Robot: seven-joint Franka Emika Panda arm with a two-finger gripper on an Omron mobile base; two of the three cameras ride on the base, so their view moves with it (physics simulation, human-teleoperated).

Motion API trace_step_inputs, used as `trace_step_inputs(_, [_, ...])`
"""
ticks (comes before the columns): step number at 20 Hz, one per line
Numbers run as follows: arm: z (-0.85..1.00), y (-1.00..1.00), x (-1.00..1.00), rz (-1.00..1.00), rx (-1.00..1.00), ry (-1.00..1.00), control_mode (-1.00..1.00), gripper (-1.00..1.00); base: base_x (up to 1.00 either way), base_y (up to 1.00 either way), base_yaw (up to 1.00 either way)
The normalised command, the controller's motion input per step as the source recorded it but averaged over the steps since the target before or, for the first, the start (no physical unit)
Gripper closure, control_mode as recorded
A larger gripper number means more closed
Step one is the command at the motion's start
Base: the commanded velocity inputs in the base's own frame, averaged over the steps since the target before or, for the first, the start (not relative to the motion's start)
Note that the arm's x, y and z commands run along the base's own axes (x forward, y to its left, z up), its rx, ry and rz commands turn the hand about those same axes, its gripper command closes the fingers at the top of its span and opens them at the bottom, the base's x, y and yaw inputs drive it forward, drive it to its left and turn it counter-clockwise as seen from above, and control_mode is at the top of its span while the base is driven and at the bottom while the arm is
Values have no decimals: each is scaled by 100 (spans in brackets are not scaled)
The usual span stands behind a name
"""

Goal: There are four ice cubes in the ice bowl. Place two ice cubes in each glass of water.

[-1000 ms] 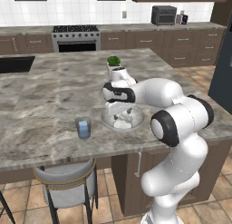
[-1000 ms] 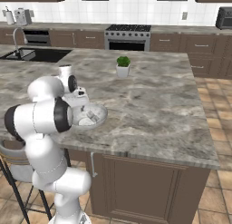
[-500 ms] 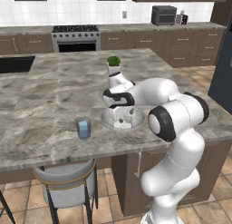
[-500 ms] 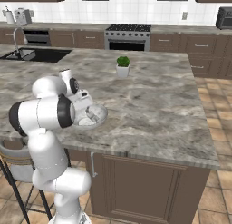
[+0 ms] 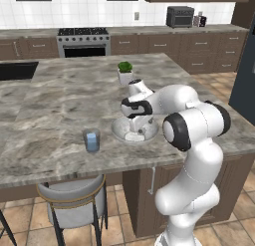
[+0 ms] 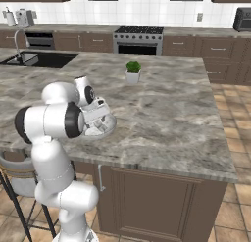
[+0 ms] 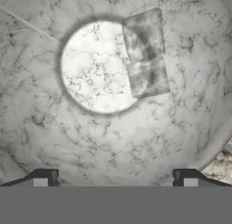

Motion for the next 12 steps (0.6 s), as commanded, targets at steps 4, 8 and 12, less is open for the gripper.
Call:
trace_step_inputs(4, [-4,0,23,0,0,0,-100,-100,0,0,0])
trace_step_inputs(8, [-13,0,2,0,0,0,-100,-100,0,0,0])
trace_step_inputs(12, [-25,0,0,0,0,0,-100,-100,0,0,0])
